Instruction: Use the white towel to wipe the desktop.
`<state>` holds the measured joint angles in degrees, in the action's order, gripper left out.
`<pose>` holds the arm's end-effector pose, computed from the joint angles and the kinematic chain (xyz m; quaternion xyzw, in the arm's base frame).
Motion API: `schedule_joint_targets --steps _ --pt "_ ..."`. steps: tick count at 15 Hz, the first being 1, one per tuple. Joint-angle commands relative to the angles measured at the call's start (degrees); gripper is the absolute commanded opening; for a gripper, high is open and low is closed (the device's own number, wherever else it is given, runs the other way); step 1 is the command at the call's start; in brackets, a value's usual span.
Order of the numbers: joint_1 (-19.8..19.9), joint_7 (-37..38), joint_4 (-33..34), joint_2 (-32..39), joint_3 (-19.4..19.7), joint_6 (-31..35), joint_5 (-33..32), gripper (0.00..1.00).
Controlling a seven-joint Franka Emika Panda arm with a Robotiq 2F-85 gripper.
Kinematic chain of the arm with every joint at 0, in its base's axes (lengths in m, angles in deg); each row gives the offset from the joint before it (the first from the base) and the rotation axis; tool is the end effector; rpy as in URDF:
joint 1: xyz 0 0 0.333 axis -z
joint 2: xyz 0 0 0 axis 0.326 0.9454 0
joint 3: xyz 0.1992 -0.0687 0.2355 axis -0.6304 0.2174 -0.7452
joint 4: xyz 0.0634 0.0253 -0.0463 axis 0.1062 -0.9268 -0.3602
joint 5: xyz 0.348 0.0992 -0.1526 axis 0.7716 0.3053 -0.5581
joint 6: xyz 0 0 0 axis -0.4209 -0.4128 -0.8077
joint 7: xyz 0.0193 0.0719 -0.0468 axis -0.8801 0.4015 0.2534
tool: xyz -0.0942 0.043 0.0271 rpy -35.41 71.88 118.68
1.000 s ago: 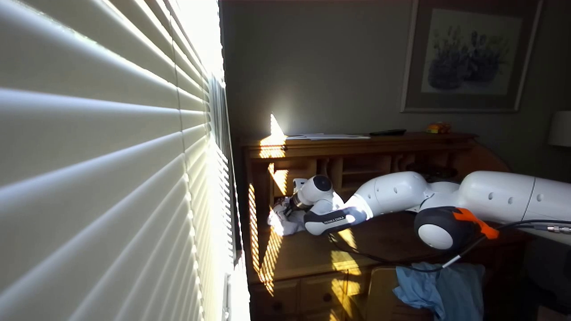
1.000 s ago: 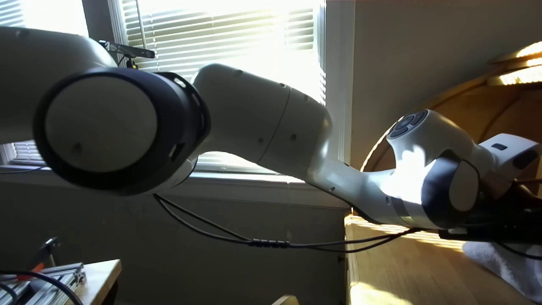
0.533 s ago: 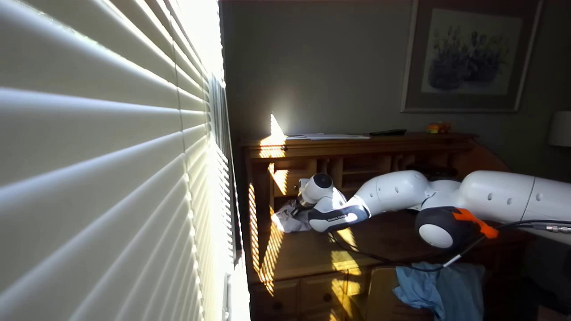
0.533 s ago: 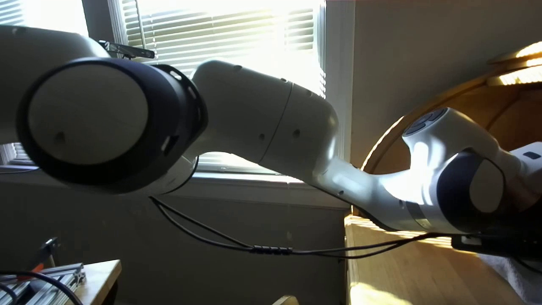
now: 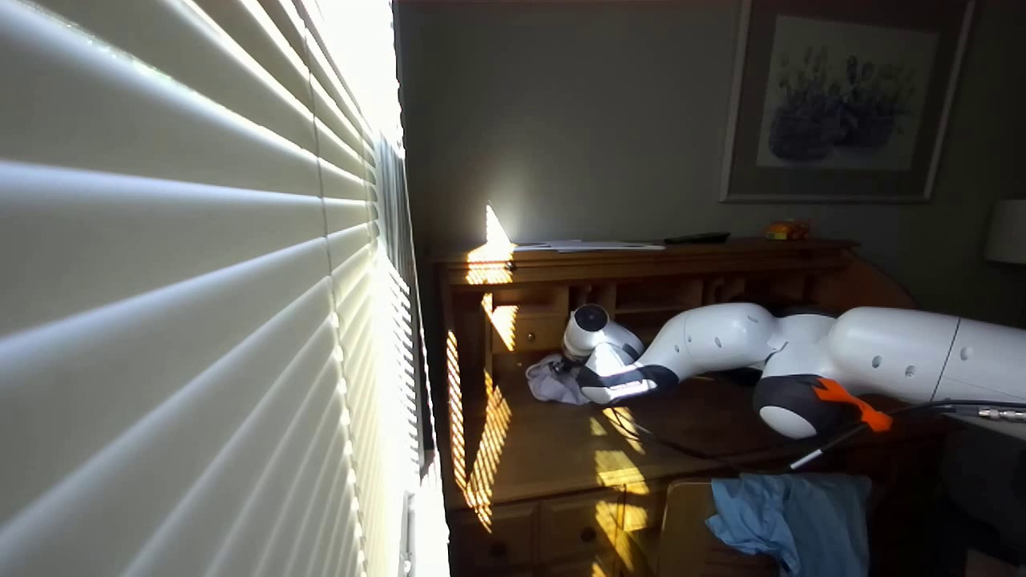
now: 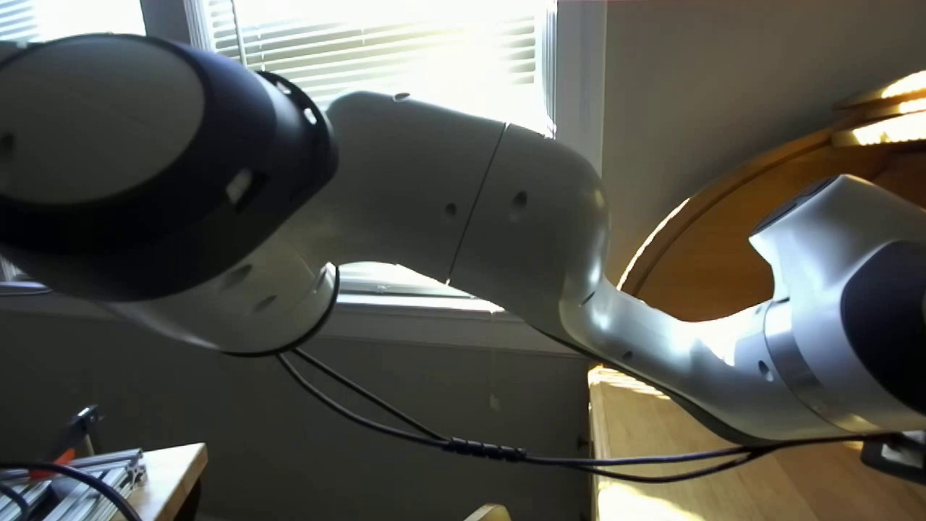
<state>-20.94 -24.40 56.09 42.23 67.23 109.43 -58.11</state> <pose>0.8357 -0.1229 0.1916 0.8969 -0.0448 0.3521 0.2636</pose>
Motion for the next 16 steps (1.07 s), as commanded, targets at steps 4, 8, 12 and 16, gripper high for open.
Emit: schedule_joint_targets --steps 4,8,12,16 --pt "-2.26 17.76 1.01 1.49 10.20 -12.27 -1.21 0.02" --pt "-2.71 23.00 2.51 2.50 12.70 -14.04 -1.08 0.02" --pt "-2.54 21.59 1.73 1.53 10.85 -0.72 -3.27 0.02" --pt "-2.14 17.65 2.02 1.44 5.76 8.45 -3.09 0.02"
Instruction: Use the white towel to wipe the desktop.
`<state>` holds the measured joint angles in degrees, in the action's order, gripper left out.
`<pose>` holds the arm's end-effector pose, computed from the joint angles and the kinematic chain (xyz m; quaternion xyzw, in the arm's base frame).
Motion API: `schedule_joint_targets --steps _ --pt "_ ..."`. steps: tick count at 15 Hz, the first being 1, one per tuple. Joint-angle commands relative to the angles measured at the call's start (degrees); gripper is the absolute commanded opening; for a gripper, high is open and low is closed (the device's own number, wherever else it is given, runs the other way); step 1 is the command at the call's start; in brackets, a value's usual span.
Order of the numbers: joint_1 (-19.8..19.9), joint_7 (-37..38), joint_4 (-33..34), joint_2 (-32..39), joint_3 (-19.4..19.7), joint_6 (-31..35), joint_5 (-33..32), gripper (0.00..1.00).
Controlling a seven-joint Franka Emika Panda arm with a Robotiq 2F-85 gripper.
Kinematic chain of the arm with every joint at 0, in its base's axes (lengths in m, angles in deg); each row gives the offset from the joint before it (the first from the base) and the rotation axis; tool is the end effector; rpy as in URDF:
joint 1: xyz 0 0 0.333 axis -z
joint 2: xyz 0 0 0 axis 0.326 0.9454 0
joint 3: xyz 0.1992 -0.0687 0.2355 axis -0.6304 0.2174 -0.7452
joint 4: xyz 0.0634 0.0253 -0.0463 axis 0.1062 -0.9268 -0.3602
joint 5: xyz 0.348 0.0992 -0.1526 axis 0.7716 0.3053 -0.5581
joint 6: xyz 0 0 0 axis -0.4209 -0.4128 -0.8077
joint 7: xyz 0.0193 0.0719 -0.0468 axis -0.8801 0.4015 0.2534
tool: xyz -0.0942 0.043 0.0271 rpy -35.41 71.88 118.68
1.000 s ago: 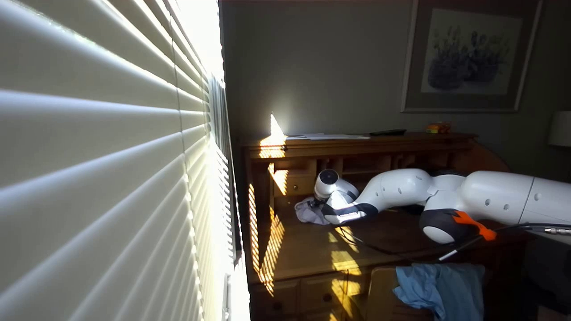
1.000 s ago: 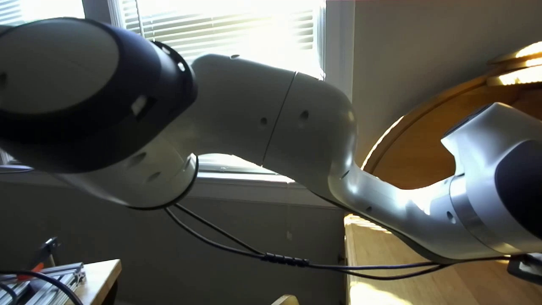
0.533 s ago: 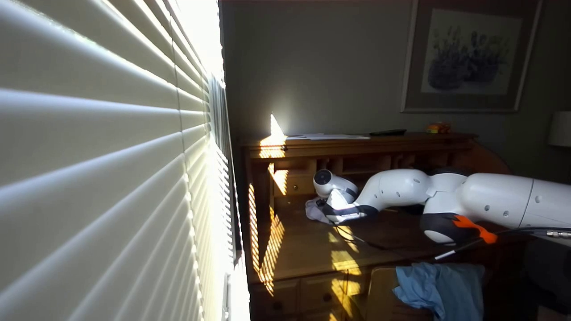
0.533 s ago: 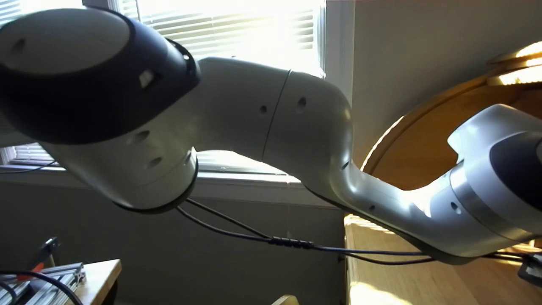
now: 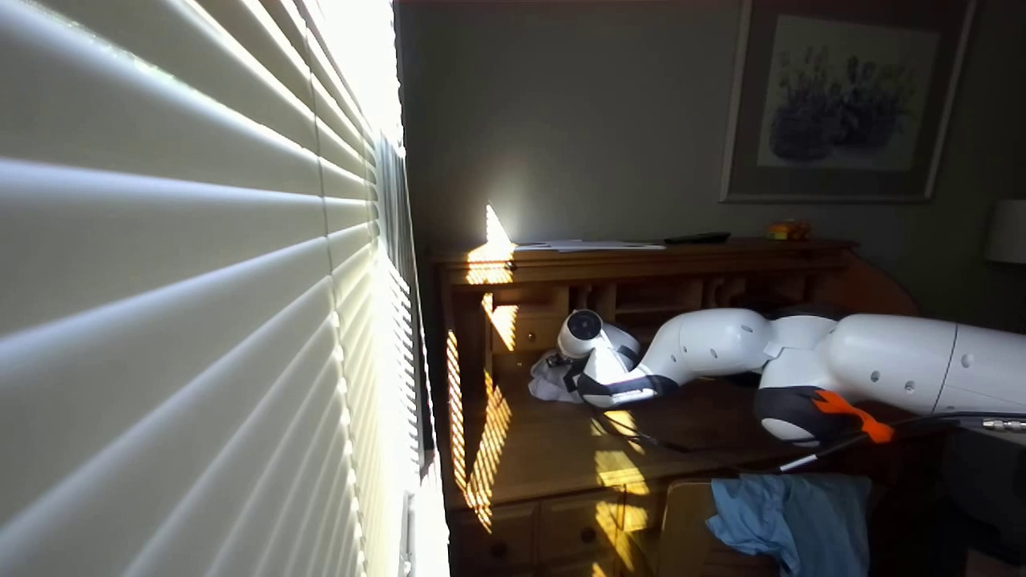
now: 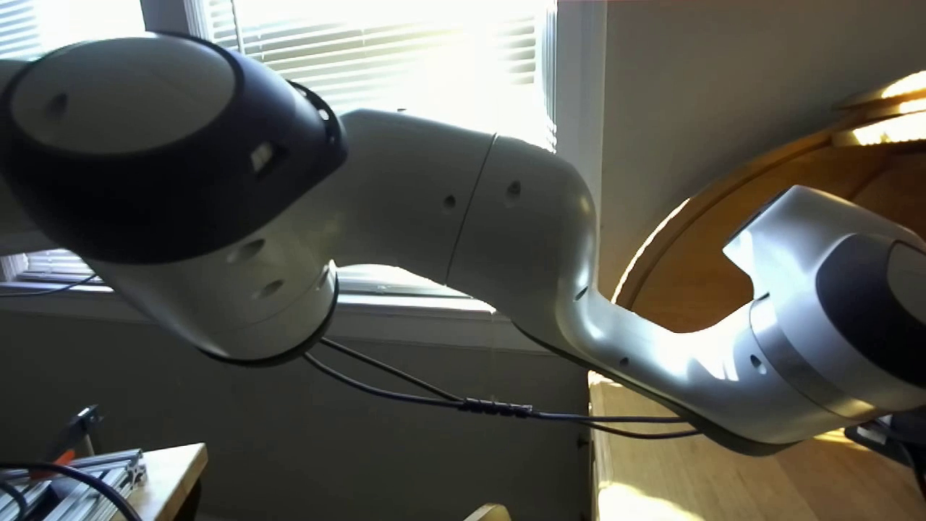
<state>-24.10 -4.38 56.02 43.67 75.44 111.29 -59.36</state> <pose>0.8390 -0.1044 0.1963 0.8634 -0.1360 0.4140 0.2542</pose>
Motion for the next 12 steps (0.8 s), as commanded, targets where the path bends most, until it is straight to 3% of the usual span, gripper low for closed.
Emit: schedule_joint_targets --steps 1,4,8,12 --pt "1.14 -3.51 2.13 0.00 -3.80 8.89 -1.73 0.02" --pt "2.24 -11.61 2.78 -0.05 -12.56 14.65 -0.09 0.02" --pt "3.84 -28.80 2.18 -0.75 -31.10 18.82 -0.25 0.02" --pt "6.25 -45.89 1.78 -1.32 -49.14 17.73 -0.83 0.02"
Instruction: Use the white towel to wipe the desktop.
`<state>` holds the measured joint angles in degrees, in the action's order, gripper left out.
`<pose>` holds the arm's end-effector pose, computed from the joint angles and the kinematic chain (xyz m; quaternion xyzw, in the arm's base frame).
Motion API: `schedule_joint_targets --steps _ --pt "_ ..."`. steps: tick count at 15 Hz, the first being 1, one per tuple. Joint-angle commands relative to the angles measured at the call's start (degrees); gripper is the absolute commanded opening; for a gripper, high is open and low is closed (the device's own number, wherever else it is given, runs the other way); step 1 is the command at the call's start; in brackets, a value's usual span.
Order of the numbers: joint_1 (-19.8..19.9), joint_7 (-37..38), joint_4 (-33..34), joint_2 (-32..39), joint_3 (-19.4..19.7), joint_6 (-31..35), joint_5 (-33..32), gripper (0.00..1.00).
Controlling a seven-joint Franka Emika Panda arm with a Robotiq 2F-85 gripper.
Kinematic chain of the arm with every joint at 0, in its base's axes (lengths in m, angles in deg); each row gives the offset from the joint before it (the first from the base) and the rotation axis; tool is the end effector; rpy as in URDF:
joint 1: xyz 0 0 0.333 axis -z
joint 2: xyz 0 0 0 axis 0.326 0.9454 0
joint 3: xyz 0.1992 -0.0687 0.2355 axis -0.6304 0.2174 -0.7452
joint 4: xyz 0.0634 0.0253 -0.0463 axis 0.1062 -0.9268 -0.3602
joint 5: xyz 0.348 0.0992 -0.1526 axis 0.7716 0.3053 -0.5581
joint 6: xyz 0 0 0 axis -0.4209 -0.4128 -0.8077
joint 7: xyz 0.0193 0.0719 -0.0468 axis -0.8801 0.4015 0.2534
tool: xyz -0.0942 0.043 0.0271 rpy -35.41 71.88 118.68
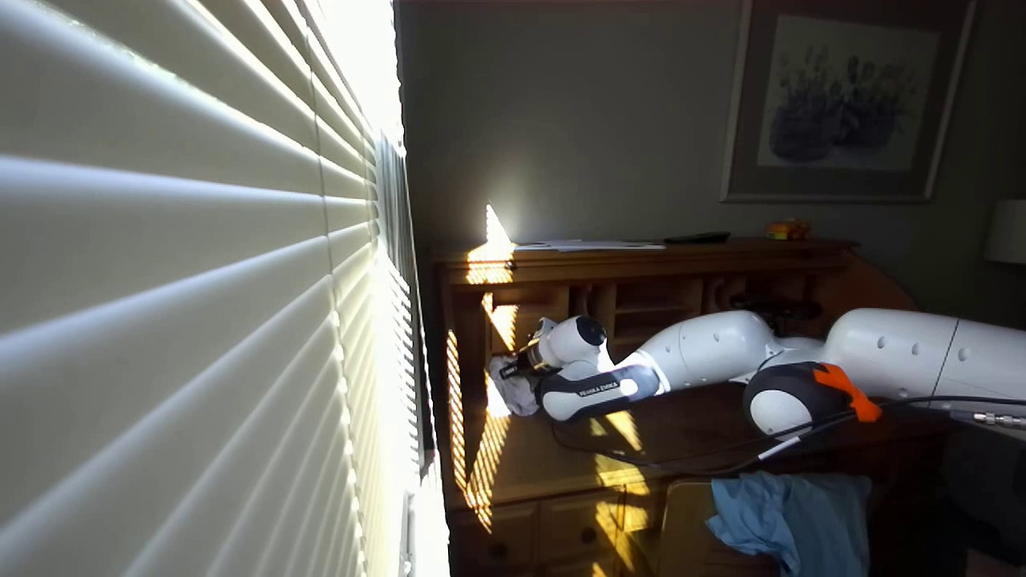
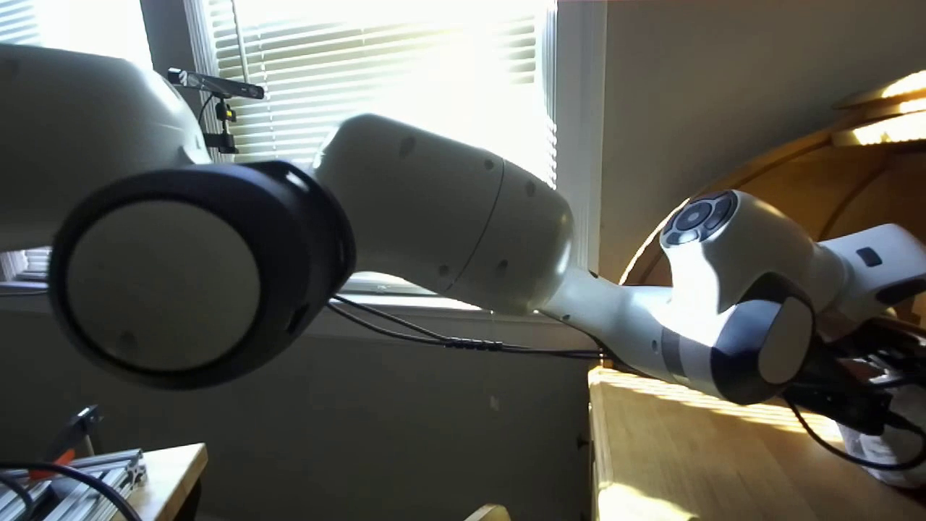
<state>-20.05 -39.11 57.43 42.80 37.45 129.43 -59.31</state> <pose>0.8389 0.0086 0.1974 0.8720 0.0328 0.4863 0.0452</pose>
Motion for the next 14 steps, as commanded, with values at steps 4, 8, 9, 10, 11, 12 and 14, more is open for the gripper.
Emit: schedule_joint_targets --steps 4,8,9,10,11,12,14 --pt "3.97 -12.90 3.91 0.67 -10.74 -7.45 0.38 0.02" --pt "4.91 -3.62 5.18 0.44 -2.26 -10.24 0.08 0.02" --pt "5.08 -1.01 5.12 0.27 -0.22 -11.13 0.12 0.02" --pt "5.20 1.52 5.13 0.27 1.88 -11.77 0.00 0.02" --pt "5.14 4.58 5.07 0.40 4.02 -12.65 -0.08 0.02" --pt "5.04 6.97 5.02 0.45 5.81 -13.34 -0.17 0.02" --pt "4.69 12.56 4.95 0.51 10.37 -14.96 -0.58 0.02"
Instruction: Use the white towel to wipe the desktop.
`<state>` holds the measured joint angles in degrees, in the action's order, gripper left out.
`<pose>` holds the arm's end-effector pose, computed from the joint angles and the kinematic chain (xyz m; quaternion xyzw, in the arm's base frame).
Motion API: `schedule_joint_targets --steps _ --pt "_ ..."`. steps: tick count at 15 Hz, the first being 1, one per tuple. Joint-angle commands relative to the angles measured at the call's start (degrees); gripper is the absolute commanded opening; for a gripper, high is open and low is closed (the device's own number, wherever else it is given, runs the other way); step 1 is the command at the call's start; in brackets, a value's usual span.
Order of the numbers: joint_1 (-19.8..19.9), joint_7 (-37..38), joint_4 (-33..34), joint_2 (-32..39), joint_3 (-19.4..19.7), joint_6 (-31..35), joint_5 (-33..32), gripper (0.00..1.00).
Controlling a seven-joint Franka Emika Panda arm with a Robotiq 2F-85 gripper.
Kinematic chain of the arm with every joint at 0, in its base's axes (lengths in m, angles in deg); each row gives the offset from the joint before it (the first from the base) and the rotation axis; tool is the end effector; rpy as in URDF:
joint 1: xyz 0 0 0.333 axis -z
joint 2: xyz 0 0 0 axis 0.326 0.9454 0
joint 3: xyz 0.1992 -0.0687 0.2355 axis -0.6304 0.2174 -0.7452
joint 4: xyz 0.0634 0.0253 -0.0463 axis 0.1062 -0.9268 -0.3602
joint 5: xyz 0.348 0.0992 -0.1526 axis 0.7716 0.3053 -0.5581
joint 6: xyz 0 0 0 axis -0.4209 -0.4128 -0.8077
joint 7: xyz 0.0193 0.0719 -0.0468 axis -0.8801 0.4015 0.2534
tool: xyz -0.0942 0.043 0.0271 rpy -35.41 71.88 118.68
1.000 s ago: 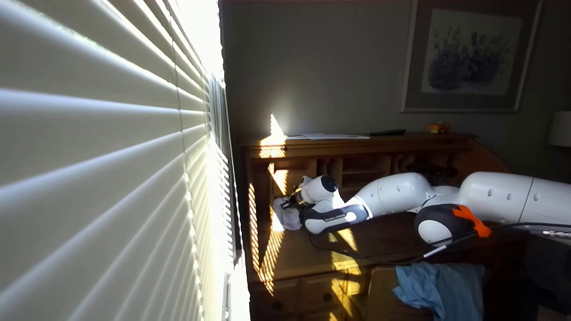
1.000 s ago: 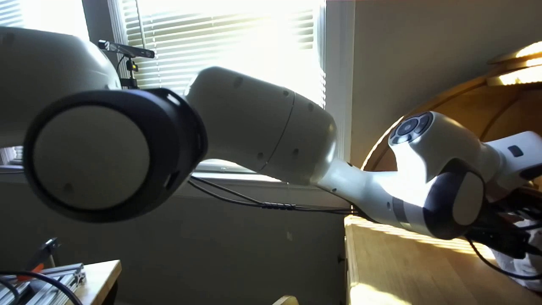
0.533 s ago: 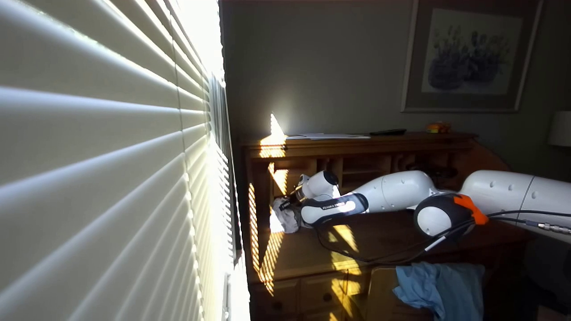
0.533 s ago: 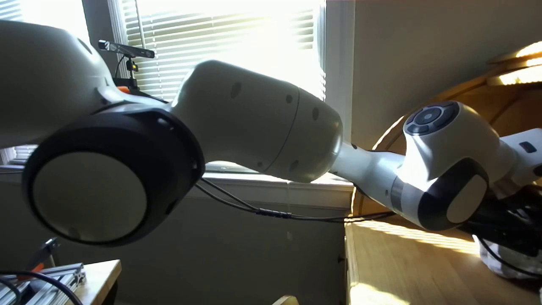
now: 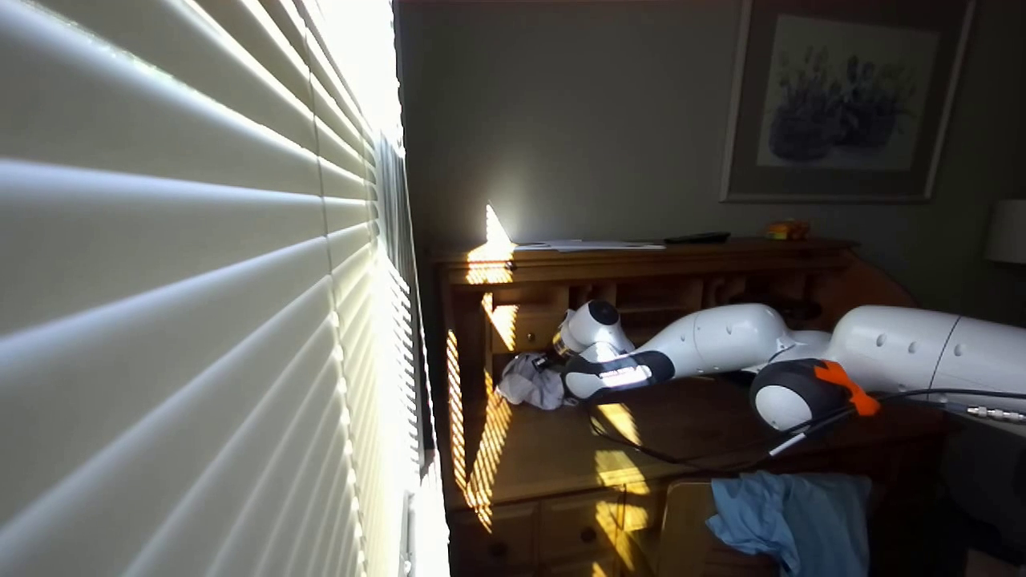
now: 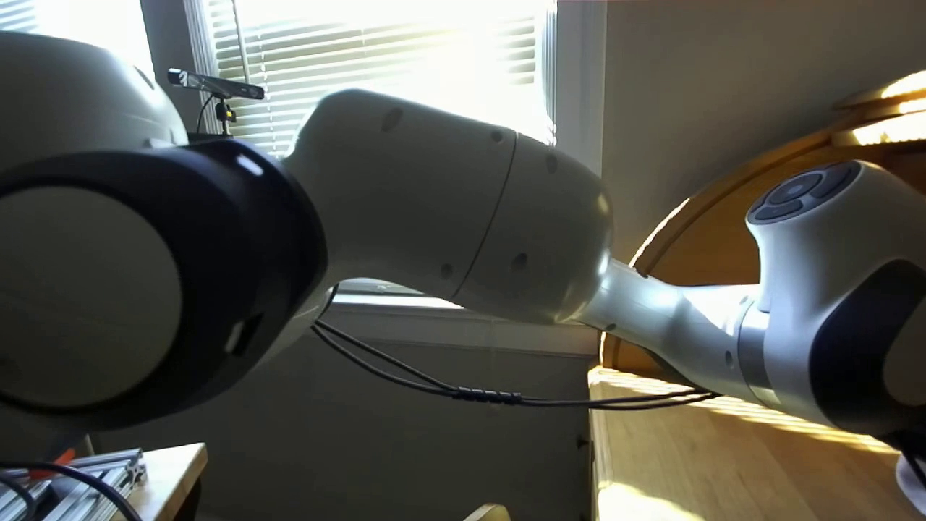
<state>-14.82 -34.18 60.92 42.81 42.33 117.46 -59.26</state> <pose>0.8412 -0.0897 0.2022 0.9009 -0.0437 0.4204 0.0992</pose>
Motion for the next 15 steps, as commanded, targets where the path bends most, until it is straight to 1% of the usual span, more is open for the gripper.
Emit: schedule_joint_targets --steps 1,3,5,11,13,15 --pt "-0.76 10.22 1.39 0.52 7.58 -3.82 -0.72 0.02" --pt "-1.24 15.25 1.06 0.37 11.64 -6.21 -0.88 0.02" --pt "-1.77 19.59 0.64 0.20 14.79 -9.18 -0.75 0.02" --pt "-3.10 31.63 0.23 0.39 22.76 -16.72 -1.10 0.02" --pt "-3.38 33.90 0.09 0.38 24.23 -18.68 -0.84 0.02" --pt "-3.16 33.69 0.42 0.71 23.66 -18.17 -0.03 0.02"
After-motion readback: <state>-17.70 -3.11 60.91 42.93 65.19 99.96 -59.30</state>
